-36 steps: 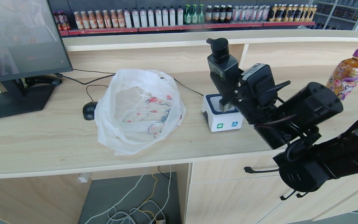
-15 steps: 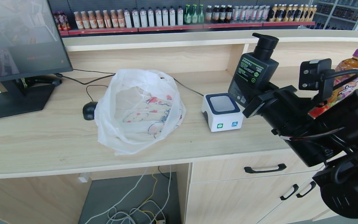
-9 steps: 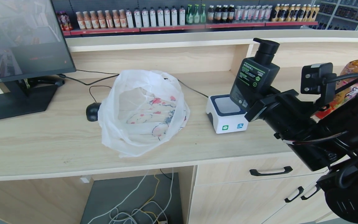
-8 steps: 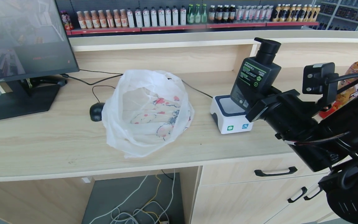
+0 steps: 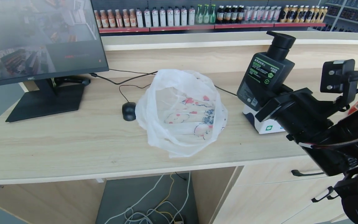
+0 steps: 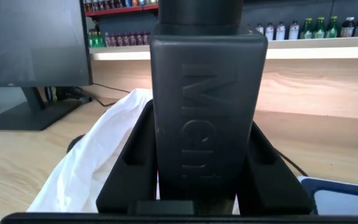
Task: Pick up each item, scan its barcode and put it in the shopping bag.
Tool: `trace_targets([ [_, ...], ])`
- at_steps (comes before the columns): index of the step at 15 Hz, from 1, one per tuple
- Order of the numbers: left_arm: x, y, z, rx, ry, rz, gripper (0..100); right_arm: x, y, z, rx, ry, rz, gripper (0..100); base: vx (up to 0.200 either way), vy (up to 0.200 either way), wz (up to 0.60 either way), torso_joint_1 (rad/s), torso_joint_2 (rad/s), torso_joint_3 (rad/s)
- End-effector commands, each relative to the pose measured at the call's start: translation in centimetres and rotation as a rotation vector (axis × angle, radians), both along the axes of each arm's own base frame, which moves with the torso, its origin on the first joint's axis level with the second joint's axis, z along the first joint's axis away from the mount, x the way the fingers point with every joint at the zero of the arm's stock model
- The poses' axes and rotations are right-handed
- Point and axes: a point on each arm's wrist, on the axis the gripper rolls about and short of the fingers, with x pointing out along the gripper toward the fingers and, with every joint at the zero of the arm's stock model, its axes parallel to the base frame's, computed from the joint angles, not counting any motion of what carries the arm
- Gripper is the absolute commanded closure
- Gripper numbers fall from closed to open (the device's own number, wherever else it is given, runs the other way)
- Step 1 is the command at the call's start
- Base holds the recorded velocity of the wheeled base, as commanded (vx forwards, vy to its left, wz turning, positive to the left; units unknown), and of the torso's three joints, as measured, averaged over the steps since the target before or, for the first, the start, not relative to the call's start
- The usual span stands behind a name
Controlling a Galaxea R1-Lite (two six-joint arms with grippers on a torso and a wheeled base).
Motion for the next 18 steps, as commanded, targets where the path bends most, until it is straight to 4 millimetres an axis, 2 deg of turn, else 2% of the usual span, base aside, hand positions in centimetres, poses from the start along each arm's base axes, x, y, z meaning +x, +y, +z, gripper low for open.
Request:
trace_targets([
  [1,0.0,0.0,0.0,0.0,0.0,0.0,0,-0.4,-0.2,0.4,0.009,-0.014,0.0,100,0.0,0.0,0.0,0.0,0.0,0.0],
  [4,0.0,0.0,0.0,0.0,0.0,0.0,0,-0.2,0.1,0.2,0.004,-0.006,0.006,100,0.0,0.0,0.0,0.0,0.0,0.0],
  [6,0.0,0.0,0.0,0.0,0.0,0.0,0,-0.1,1.5,-0.6,-0.012,0.015,0.046,100,0.0,0.0,0.0,0.0,0.0,0.0],
  [8,0.0,0.0,0.0,0.0,0.0,0.0,0,0.2,2.3,-0.4,-0.007,0.003,0.064,100,0.0,0.0,0.0,0.0,0.0,0.0],
  [9,0.0,0.0,0.0,0.0,0.0,0.0,0,1.0,3.1,-0.1,0.002,-0.013,0.068,100,0.0,0.0,0.0,0.0,0.0,0.0],
  [11,0.0,0.0,0.0,0.0,0.0,0.0,0,2.1,4.1,-1.0,-0.008,0.006,0.075,100,0.0,0.0,0.0,0.0,0.0,0.0],
  [13,0.0,0.0,0.0,0.0,0.0,0.0,0,3.2,5.9,-1.4,-0.004,-0.001,0.099,100,0.0,0.0,0.0,0.0,0.0,0.0],
  [15,0.0,0.0,0.0,0.0,0.0,0.0,0,3.6,7.3,-2.5,-0.015,0.022,0.117,100,0.0,0.0,0.0,0.0,0.0,0.0],
  [16,0.0,0.0,0.0,0.001,0.0,0.0,0,3.1,8.4,-2.8,-0.026,0.022,0.14,100,0.0,0.0,0.0,0.0,0.0,0.0],
  [18,0.0,0.0,0.0,0.0,0.0,0.0,0,3.1,8.8,-3.8,-0.066,0.038,0.138,100,0.0,0.0,0.0,0.0,0.0,0.0],
])
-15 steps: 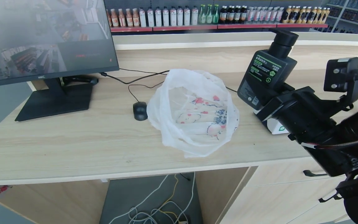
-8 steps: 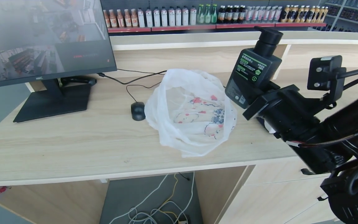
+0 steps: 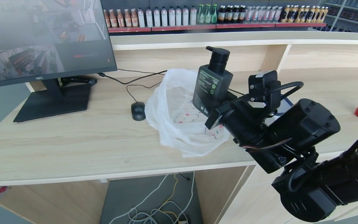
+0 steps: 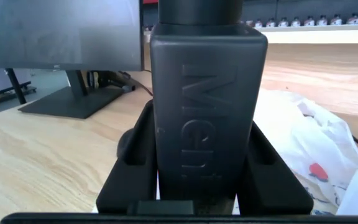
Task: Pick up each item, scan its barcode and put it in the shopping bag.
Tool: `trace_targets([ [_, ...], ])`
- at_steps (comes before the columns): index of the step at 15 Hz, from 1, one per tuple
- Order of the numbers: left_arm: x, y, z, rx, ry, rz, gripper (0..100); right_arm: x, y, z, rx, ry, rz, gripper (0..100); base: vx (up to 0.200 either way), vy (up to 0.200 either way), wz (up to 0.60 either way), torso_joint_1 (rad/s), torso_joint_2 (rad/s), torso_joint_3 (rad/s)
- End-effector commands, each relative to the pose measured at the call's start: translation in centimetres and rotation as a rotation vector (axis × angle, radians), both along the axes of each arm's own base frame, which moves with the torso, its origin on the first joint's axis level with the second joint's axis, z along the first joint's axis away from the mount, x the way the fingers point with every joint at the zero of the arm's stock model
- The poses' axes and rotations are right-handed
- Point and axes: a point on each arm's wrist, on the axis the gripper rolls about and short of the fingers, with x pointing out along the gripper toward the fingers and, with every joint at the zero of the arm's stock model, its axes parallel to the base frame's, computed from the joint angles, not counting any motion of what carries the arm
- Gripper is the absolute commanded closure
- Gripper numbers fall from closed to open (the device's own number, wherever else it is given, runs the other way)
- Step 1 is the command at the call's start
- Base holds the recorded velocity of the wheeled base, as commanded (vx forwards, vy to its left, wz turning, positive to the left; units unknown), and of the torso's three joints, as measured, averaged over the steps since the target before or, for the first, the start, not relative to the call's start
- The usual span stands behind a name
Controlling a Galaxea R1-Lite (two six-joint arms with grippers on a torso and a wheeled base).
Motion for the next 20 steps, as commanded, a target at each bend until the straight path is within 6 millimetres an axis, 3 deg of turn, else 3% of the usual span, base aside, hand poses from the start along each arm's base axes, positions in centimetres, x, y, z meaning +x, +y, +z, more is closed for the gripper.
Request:
trace_targets([
  [1,0.0,0.0,0.0,0.002,0.0,0.0,0,1.1,0.9,-2.0,-0.029,0.041,0.002,100,0.0,0.0,0.0,0.0,0.0,0.0],
  [5,0.0,0.0,0.0,0.0,0.0,0.0,0,4.6,1.5,-3.2,0.002,0.046,-0.027,100,0.0,0.0,0.0,0.0,0.0,0.0],
  [10,0.0,0.0,0.0,0.002,0.0,0.0,0,5.1,2.4,-4.8,-0.031,0.062,-0.024,100,0.0,0.0,0.0,0.0,0.0,0.0],
  [16,0.0,0.0,0.0,0.0,0.0,0.0,0,8.3,5.2,-8.1,-0.028,0.057,-0.025,100,0.0,0.0,0.0,0.0,0.0,0.0],
  [20,0.0,0.0,0.0,0.0,0.0,0.0,0,9.1,5.7,-9.0,-0.029,0.055,-0.028,100,0.0,0.0,0.0,0.0,0.0,0.0],
])
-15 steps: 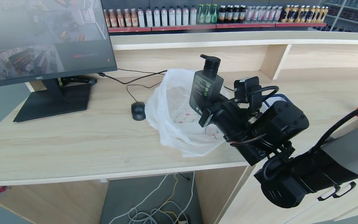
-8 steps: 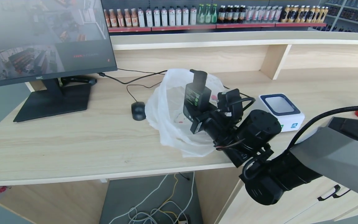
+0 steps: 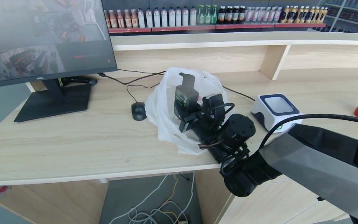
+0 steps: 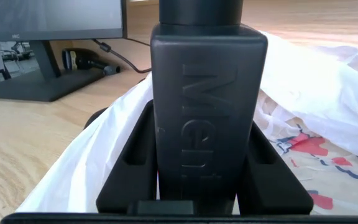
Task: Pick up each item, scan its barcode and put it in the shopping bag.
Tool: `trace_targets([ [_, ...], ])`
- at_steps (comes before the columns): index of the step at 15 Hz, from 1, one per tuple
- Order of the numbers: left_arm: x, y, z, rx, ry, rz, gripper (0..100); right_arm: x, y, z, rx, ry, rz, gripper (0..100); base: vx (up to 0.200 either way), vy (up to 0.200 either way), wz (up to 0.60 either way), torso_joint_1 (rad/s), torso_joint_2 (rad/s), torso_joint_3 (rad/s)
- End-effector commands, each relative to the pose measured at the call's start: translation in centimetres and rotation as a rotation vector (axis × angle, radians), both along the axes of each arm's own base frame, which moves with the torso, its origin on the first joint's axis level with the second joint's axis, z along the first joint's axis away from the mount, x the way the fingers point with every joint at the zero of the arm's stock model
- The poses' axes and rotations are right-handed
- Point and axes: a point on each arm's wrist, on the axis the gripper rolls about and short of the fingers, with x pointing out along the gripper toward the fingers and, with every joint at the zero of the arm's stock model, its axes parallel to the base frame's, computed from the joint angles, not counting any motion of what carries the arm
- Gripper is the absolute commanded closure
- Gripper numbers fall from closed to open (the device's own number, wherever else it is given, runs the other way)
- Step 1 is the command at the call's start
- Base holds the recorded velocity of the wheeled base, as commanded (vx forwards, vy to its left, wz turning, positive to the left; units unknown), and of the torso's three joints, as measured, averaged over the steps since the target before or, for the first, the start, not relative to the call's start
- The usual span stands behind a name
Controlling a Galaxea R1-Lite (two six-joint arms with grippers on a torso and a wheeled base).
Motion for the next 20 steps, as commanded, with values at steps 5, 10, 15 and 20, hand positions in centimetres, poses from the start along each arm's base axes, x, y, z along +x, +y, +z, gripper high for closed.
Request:
trace_targets([
  [5,0.0,0.0,0.0,0.0,0.0,0.0,0,0.4,0.6,-2.2,-0.033,0.041,0.006,100,0.0,0.0,0.0,0.0,0.0,0.0],
  [10,0.0,0.0,0.0,0.0,0.0,0.0,0,0.4,0.6,-2.5,-0.035,0.049,0.01,100,0.0,0.0,0.0,0.0,0.0,0.0],
  [15,0.0,0.0,0.0,0.0,0.0,0.0,0,0.5,0.7,-3.0,-0.034,0.062,0.015,100,0.0,0.0,0.0,0.0,0.0,0.0],
  [20,0.0,0.0,0.0,0.0,0.0,0.0,0,0.5,0.5,-3.6,-0.025,0.093,0.021,100,0.0,0.0,0.0,0.0,0.0,0.0],
])
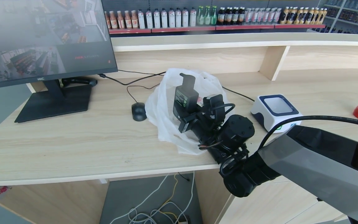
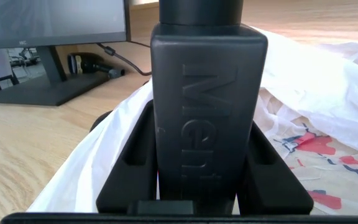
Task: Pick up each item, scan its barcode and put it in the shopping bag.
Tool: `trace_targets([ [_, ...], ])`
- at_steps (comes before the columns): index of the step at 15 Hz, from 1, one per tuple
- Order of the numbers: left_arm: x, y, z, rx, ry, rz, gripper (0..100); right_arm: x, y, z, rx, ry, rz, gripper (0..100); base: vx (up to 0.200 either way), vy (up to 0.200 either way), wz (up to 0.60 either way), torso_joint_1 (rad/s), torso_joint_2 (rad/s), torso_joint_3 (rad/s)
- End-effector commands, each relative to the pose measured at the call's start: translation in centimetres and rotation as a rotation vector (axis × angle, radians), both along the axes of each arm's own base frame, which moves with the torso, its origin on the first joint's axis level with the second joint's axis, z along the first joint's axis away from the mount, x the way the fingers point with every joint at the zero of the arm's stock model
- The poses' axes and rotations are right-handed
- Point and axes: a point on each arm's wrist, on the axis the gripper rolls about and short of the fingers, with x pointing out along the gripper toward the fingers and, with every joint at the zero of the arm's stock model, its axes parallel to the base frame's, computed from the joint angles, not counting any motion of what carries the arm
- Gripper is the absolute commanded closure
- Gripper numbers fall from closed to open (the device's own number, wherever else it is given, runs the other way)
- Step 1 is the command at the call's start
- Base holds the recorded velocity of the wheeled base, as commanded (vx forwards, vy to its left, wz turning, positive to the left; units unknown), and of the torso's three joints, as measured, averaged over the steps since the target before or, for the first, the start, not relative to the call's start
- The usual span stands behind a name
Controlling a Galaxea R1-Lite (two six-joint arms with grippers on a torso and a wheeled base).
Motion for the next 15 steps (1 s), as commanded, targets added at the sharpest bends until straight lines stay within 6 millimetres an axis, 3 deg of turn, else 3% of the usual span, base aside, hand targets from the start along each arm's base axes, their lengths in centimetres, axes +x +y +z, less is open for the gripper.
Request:
trace_targets([
  [1,0.0,0.0,0.0,0.0,0.0,0.0,0,0.1,-0.1,-1.2,-0.022,0.03,0.0,100,0.0,0.0,0.0,0.0,0.0,0.0],
  [10,0.0,0.0,0.0,0.0,0.0,0.0,0,-1.4,-0.7,-1.7,-0.089,0.054,0.045,100,0.0,0.0,0.0,0.0,0.0,0.0],
  [11,0.0,0.0,0.0,0.0,0.0,0.0,0,-2.0,-1.2,-1.9,-0.116,0.071,0.054,0,0.0,0.0,0.0,0.0,0.0,0.0],
  [12,0.0,0.0,0.0,0.0,0.0,0.0,0,-2.5,-1.6,-2.6,-0.143,0.101,0.059,0,0.0,0.0,0.0,0.0,0.0,0.0],
  [15,0.0,0.0,0.0,0.0,0.0,0.0,0,-3.6,-2.4,-2.0,-0.155,0.119,0.058,0,0.0,0.0,0.0,0.0,0.0,0.0],
])
